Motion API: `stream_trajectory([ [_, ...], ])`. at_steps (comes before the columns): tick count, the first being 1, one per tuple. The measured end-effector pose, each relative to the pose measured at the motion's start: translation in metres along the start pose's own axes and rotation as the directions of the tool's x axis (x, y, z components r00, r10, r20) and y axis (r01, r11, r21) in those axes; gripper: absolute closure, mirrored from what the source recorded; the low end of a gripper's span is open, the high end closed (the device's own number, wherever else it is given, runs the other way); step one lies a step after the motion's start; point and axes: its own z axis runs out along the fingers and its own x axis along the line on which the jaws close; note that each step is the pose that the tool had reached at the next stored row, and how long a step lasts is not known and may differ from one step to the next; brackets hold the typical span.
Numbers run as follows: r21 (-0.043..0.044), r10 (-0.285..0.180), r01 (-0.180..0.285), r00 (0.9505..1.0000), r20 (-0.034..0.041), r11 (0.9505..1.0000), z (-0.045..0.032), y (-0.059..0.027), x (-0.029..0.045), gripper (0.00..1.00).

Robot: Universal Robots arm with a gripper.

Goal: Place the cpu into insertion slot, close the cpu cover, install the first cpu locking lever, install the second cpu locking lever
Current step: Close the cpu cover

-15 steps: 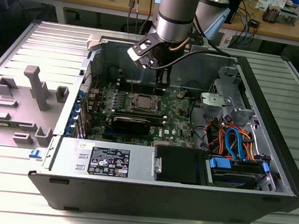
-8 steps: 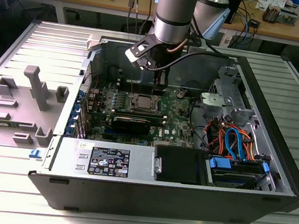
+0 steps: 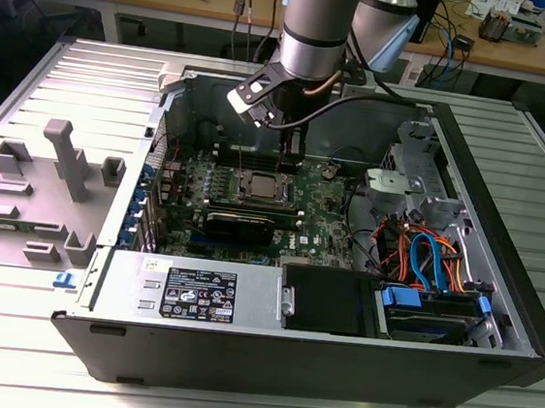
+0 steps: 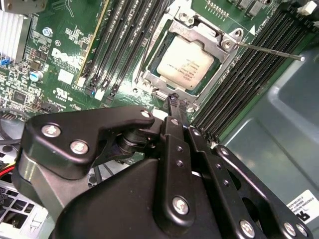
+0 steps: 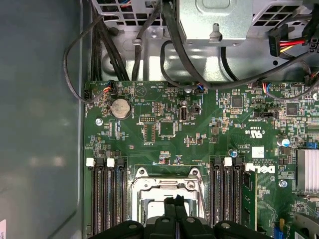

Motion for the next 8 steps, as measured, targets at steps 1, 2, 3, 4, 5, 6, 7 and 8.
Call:
stream_trajectory([
  [1,-0.0017,-0.001,0.001,1.0000,0.0000,1.0000,0.0005,-0.0029,-0.0002,0.89],
  [2,-0.0020,-0.002,0.002,1.0000,-0.0001,1.0000,0.0010,-0.0051,-0.0003,0.89],
  [3,-0.0021,-0.002,0.002,1.0000,-0.0001,1.0000,0.0014,-0.0066,-0.0004,0.89],
  [4,-0.0020,-0.003,0.003,1.0000,0.0001,1.0000,0.0019,-0.0082,-0.0005,0.89],
  [5,-0.0020,-0.004,0.004,1.0000,0.0002,1.0000,0.0030,-0.0098,-0.0007,0.89],
  [6,-0.0021,-0.005,0.005,1.0000,0.0001,1.0000,0.0039,-0.0104,-0.0008,0.89],
  [7,-0.0020,-0.005,0.005,1.0000,0.0003,1.0000,0.0039,-0.0105,-0.0008,0.89],
  [8,-0.0023,-0.007,0.007,1.0000,0.0001,1.0000,0.0040,-0.0111,-0.0007,0.89],
])
